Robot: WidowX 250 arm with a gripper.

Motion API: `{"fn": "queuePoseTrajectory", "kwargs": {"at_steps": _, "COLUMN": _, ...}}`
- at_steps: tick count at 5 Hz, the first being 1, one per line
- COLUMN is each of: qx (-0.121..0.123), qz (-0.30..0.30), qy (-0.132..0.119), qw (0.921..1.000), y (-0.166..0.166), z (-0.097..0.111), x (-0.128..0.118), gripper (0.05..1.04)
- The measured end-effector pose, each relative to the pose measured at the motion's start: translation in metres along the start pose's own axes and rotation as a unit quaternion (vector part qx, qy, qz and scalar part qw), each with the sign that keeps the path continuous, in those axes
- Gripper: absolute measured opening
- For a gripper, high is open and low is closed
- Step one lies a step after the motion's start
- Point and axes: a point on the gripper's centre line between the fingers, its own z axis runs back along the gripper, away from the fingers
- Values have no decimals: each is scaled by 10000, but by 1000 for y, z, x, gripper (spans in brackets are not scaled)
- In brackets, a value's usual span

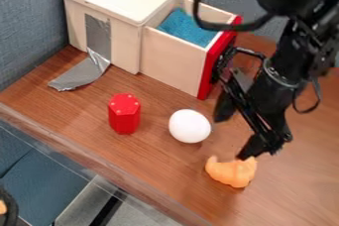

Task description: Putting the toy croissant in the drawer

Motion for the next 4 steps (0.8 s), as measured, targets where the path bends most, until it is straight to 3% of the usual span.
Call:
{"fn": "queuePoseTrajectory", "kwargs": {"at_steps": 1, "qx": -34, "qz": 102, "qy": 105, "qw": 9999, "y": -3, "z": -14, "x": 2, "gripper": 1001}}
{"fn": "queuePoseTrajectory", "kwargs": {"at_steps": 3, "qx": -244, "qz": 81, "qy": 109, "qw": 9996, "y": -14, "z": -16, "x": -3, "gripper": 1001}}
{"fn": "queuePoseTrajectory", "kwargs": {"at_steps": 4, "qx": -232, "qz": 19, "qy": -56, "qw": 9997, "y": -20, "z": -4, "x": -7, "gripper": 1001}}
